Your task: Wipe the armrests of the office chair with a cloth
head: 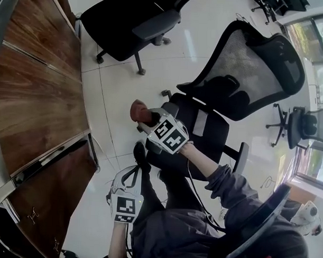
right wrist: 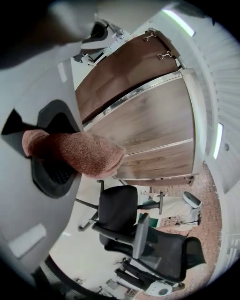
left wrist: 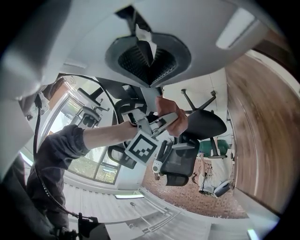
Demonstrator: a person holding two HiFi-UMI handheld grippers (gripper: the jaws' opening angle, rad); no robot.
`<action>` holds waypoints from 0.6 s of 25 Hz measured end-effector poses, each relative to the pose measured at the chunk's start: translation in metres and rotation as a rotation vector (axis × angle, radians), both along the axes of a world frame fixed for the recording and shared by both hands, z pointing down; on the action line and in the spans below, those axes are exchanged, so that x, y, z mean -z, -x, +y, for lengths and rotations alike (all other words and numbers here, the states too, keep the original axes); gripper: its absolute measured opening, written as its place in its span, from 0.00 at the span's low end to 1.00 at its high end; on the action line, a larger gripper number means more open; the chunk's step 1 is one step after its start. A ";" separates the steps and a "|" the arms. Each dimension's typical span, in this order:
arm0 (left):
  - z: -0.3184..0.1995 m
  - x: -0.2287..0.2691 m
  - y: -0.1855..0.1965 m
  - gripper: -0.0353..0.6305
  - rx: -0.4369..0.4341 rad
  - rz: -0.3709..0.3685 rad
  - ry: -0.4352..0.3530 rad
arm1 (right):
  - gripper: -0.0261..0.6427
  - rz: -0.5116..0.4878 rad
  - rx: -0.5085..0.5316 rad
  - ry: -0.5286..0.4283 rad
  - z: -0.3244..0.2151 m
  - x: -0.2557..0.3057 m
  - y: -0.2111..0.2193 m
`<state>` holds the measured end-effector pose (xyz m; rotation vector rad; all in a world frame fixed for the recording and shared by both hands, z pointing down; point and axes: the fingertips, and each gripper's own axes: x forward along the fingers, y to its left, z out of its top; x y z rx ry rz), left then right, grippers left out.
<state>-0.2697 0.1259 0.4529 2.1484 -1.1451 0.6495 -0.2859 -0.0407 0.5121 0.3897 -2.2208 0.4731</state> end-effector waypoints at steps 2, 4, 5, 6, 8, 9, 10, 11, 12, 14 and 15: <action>0.000 0.000 -0.003 0.08 -0.006 -0.001 0.001 | 0.17 0.014 -0.013 -0.005 0.001 -0.003 -0.013; 0.001 0.000 -0.006 0.08 -0.013 -0.005 0.003 | 0.17 0.052 -0.011 0.012 0.001 -0.023 -0.018; 0.001 0.000 -0.009 0.08 -0.017 -0.006 0.003 | 0.17 0.071 0.003 0.019 0.001 -0.034 -0.017; 0.001 0.000 -0.012 0.08 -0.021 -0.007 0.002 | 0.17 0.092 0.029 0.020 0.001 -0.044 -0.014; 0.000 0.000 -0.019 0.08 -0.035 -0.006 -0.002 | 0.17 0.142 0.091 0.019 -0.001 -0.063 -0.007; 0.000 0.000 -0.022 0.08 -0.043 -0.006 -0.001 | 0.17 0.171 0.118 0.023 -0.002 -0.072 -0.005; 0.000 0.000 -0.024 0.08 -0.050 -0.007 0.002 | 0.17 0.200 0.143 0.028 -0.002 -0.081 -0.002; 0.002 0.000 -0.027 0.08 -0.055 -0.009 0.005 | 0.17 0.224 0.167 0.030 -0.001 -0.087 -0.001; 0.003 0.001 -0.029 0.08 -0.058 -0.010 0.008 | 0.17 0.239 0.186 0.027 0.001 -0.090 -0.001; 0.005 0.003 -0.032 0.08 -0.062 -0.013 0.010 | 0.17 0.239 0.206 0.010 0.003 -0.079 -0.004; 0.005 0.004 -0.033 0.08 -0.063 -0.013 0.009 | 0.17 0.229 0.211 -0.002 0.004 -0.068 -0.005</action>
